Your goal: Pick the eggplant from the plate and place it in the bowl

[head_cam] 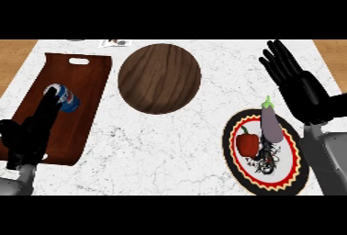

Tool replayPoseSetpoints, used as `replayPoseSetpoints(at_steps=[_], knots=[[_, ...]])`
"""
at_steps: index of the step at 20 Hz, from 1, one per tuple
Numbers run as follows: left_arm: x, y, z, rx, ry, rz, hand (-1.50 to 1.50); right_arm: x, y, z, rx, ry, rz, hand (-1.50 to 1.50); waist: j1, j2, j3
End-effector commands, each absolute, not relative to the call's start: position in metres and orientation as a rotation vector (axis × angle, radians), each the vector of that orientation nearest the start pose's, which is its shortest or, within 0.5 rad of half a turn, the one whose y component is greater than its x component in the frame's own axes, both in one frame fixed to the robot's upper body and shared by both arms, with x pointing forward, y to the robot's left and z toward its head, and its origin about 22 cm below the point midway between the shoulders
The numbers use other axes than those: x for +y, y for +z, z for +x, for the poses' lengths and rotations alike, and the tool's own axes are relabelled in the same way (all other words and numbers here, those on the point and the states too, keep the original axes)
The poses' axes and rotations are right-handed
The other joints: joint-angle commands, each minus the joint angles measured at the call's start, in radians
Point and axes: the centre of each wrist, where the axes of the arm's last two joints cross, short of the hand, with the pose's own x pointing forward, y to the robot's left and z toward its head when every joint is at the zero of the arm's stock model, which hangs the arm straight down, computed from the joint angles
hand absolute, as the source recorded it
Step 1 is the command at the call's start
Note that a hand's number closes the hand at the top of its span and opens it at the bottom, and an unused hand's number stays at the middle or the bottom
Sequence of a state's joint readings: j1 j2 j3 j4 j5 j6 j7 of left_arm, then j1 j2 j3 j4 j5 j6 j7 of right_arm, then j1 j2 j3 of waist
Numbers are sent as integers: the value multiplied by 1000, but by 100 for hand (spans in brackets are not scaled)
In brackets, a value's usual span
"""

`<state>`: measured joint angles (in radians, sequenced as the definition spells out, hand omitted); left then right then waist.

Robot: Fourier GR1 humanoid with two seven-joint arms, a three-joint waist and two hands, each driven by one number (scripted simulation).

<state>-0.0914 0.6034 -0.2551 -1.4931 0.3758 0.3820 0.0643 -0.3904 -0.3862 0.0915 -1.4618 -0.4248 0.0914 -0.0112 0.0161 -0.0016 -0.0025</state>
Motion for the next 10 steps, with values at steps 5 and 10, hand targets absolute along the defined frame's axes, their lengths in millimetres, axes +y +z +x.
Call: replayPoseSetpoints(at_steps=[5,10], knots=[[304,63,272,-1489,-176,181,0,-324,50,331,-1208,91,-110,150,-11,20,0],[290,60,274,-1445,-220,34,0,-319,28,328,-1164,344,-471,-150,0,12,2]])
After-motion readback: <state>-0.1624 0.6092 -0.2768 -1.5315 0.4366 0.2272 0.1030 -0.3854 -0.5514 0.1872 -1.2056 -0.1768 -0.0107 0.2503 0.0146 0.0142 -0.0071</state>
